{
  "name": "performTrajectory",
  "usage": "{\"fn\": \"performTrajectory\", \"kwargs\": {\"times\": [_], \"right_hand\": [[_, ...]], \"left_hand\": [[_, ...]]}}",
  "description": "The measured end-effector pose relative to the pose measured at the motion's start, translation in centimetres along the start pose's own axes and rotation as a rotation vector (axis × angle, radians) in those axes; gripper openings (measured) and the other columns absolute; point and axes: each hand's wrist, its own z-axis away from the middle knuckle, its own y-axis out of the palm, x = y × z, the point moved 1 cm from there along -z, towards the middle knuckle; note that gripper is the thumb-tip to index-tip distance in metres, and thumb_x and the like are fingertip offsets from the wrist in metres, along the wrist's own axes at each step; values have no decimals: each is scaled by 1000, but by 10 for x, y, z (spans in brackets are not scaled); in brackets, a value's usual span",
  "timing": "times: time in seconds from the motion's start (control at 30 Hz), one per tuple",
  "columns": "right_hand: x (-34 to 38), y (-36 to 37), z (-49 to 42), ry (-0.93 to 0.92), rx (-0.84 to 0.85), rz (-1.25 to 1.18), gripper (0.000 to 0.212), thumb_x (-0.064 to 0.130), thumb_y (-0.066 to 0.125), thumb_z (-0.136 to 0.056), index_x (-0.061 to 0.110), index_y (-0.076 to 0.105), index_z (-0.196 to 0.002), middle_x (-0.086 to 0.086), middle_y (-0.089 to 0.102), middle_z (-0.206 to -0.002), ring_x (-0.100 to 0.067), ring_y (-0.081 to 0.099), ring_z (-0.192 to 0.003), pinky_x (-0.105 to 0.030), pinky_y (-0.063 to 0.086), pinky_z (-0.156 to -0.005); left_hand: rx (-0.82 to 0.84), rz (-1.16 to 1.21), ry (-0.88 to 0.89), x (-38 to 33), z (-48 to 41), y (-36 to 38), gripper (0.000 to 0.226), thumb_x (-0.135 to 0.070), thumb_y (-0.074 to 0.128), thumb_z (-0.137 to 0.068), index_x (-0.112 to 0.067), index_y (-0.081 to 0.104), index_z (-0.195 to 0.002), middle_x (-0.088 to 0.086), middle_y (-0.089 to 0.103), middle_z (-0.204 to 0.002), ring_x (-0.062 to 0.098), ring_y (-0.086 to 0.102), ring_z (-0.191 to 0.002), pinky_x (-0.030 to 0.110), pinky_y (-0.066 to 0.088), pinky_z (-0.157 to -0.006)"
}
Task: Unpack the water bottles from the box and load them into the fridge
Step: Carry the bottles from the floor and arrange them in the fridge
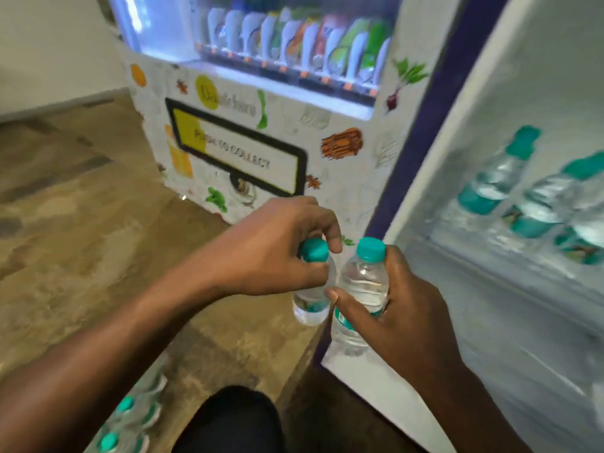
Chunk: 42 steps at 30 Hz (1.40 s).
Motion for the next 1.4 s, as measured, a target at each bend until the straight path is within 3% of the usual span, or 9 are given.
{"fn": "performTrajectory", "kwargs": {"times": [0.1, 0.23, 0.33, 0.5, 0.6, 0.77, 1.0, 1.17, 1.4], "right_hand": [[5, -54, 1, 4, -90, 51, 57, 84, 53, -68, 56, 30, -112, 43, 52, -93, 14, 60, -80, -2, 46, -63], [5, -119, 3, 3, -155, 127, 69, 84, 55, -68, 43, 44, -122, 25, 66, -109, 0, 65, -90, -21, 56, -73], [1, -160, 3, 11, -212, 108, 67, 78, 61, -69, 37, 50, -121, 23, 67, -107, 1, 65, -92, -26, 57, -75], [-9, -220, -9, 54, -363, 121, 62, 73, 65, -69, 33, 55, -115, 16, 67, -104, -4, 65, -91, -35, 57, -77], [-13, -255, -25, 49, -478, 167, 66, 72, 66, -70, 30, 57, -120, 11, 61, -108, -9, 61, -95, -36, 55, -82], [-27, -311, -72, 54, -602, 219, 66, 69, 71, -67, 28, 57, -116, 3, 63, -108, -16, 62, -96, -40, 55, -82], [-63, -338, -141, 118, -629, 178, 69, 31, 86, -72, 17, 48, -128, -4, 62, -123, -22, 61, -109, -34, 53, -89], [-102, -324, -169, 258, -586, 285, 70, 38, 83, -75, 21, 47, -132, -5, 64, -123, -25, 63, -107, -26, 42, -73], [-145, -295, -191, 483, -337, 267, 74, 35, 84, -75, 15, 47, -135, -9, 59, -131, -29, 58, -116, -28, 43, -82]], "left_hand": [[32, 43, 86, -44, -28, -14, 23, -22, 76, -75, -32, 67, -94, -10, 57, -84, 3, 54, -68, 14, 38, -57], [46, 72, 197, -89, -63, -18, 28, -22, 75, -77, -35, 64, -99, -9, 57, -86, 8, 57, -67, 19, 43, -58], [22, 9, 273, -121, -91, -19, 34, -26, 75, -77, -36, 63, -107, -11, 57, -90, 6, 58, -70, 19, 45, -59], [-43, -28, 384, -171, -140, -24, 33, -26, 73, -77, -31, 65, -109, -12, 56, -90, 4, 57, -71, 17, 47, -61], [-109, -36, 427, -195, -171, -26, 33, -30, 71, -75, -31, 65, -108, -9, 55, -92, 5, 57, -71, 21, 47, -64], [-253, -101, 449, -224, -229, -32, 30, -19, 73, -80, -25, 66, -108, -3, 51, -96, 12, 53, -77, 28, 43, -69], [-318, -243, 364, -232, -310, -5, 29, -14, 67, -86, -19, 64, -115, -1, 43, -107, 20, 53, -96, 26, 43, -78], [-282, -294, 244, -214, -351, 31, 23, -9, 65, -86, -16, 65, -108, 8, 50, -114, 27, 57, -96, 30, 49, -80], [-171, -297, 40, -180, -374, 73, 23, -8, 63, -86, -14, 68, -107, 11, 52, -118, 31, 58, -105, 36, 51, -94]]}}
